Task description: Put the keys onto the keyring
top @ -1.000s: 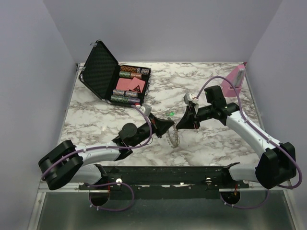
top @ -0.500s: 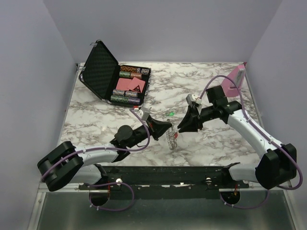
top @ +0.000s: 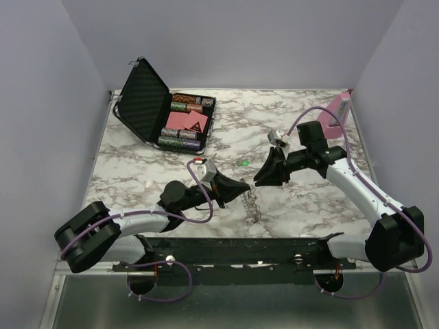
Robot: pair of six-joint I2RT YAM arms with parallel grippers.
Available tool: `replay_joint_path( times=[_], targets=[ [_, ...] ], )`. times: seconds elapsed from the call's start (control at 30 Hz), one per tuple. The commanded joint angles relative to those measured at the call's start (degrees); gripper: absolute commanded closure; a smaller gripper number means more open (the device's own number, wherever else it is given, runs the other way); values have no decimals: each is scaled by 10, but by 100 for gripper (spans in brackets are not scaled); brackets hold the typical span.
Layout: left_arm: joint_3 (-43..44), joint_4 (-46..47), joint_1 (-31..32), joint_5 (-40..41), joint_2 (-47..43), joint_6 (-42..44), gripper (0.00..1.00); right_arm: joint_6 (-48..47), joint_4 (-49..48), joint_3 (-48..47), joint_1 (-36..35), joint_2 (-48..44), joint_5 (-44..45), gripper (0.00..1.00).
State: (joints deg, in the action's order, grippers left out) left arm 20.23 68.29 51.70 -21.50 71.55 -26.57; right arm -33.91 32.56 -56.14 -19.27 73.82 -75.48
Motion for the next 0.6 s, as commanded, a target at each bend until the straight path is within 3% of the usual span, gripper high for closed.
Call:
replay_joint_path(
  times=[0.0, 0.57],
  targets=[
    [17, 72, -3, -40, 20, -1, 100, 35, -34, 9, 2, -9, -25, 67],
    [25, 62, -2, 0, 24, 17, 100, 10, -6, 12, 0, -9, -61, 62]
  ],
)
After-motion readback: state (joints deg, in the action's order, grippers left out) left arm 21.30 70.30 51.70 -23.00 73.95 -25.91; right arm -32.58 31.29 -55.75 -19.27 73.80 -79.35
